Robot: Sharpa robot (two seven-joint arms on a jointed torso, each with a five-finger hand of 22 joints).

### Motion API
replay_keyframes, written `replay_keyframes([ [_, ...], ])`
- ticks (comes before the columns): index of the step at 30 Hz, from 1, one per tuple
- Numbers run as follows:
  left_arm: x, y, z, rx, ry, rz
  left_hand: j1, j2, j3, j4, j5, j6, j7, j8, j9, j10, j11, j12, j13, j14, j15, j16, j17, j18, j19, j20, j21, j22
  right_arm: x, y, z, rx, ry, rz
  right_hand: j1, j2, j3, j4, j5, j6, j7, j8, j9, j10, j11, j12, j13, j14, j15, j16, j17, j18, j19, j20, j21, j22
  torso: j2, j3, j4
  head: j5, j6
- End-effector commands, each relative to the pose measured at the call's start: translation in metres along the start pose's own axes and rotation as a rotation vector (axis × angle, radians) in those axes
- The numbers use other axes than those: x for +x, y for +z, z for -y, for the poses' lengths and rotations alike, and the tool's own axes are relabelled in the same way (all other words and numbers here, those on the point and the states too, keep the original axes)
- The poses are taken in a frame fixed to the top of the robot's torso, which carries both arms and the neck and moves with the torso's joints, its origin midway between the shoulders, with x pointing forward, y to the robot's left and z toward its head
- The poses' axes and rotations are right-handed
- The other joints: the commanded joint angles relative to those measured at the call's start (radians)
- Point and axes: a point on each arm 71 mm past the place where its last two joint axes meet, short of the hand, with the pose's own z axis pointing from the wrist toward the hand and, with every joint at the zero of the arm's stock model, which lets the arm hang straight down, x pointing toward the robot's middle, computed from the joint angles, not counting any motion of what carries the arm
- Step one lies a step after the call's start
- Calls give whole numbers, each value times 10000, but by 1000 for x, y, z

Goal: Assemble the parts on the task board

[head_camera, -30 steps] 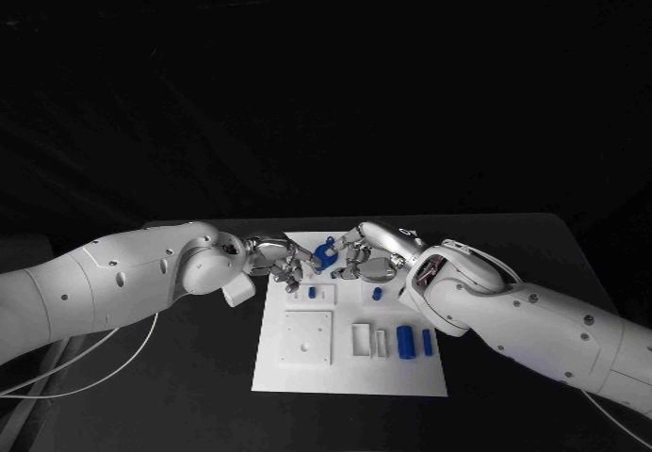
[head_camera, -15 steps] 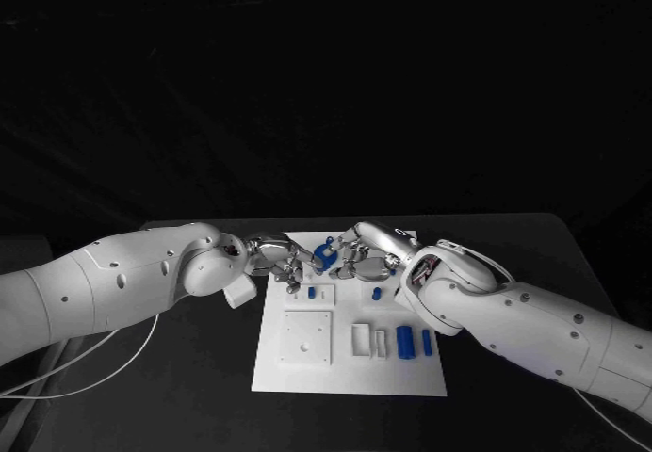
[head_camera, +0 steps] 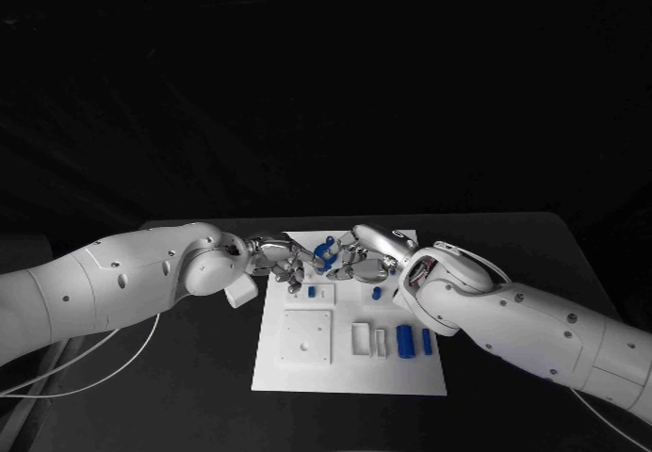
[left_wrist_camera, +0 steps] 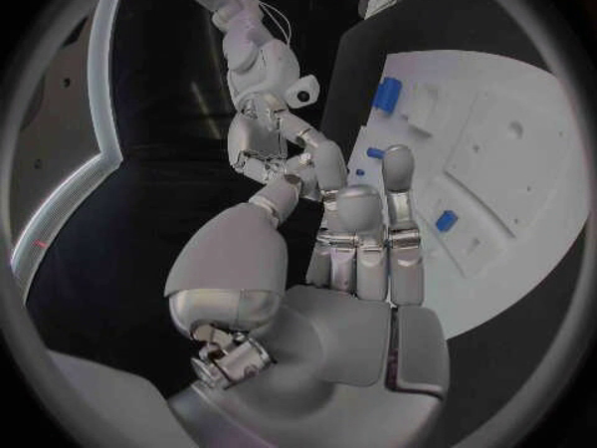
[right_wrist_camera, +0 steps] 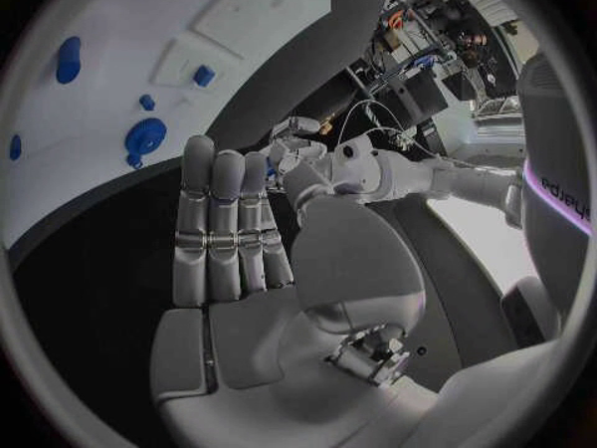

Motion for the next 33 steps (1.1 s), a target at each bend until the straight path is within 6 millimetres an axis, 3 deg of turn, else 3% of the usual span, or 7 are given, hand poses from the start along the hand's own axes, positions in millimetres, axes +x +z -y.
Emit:
replay_keyframes([
  [1,2,1,3,181,47,-59,81,15,12,53,-32,1249,-1131,47,2387,372,-214,61,13,-25,-48,19,17,-130,28,-45,18,178,2,0,0,-52,-67,-140,-13,134,17,86,-64,188,-53,3,17,25,-53,85,61,47,-30,83,56,-181,76,-17,-51,46,1,10,1,4,-12],
  [10,1,1,3,183,53,-24,91,25,13,63,-40,1249,-1130,42,2402,371,-213,66,13,-29,-49,21,23,-129,26,-45,20,178,3,0,0,-108,33,-73,-262,317,63,607,-319,800,-297,2,33,113,-151,223,273,128,-93,195,257,-241,198,-77,-109,223,0,11,-6,11,-30],
  [24,3,2,3,168,67,-108,105,42,28,70,-39,1233,-1121,34,2405,372,-209,57,5,-31,-48,16,30,-124,22,-44,23,177,7,3,0,79,-228,59,-133,197,62,952,-348,1179,-441,4,53,295,-231,210,516,290,-167,214,516,-281,353,-161,-187,641,0,5,6,-6,-50],
  [33,5,3,3,155,120,-113,182,-3,16,77,-34,1262,-1112,30,2151,373,-207,43,-10,-31,-39,-2,53,-112,9,-34,46,181,7,3,1,297,-331,200,-206,93,314,1133,-299,1233,-474,7,56,368,-256,143,691,376,-195,175,654,-283,396,-189,-222,983,-1,7,3,-19,-53],
])
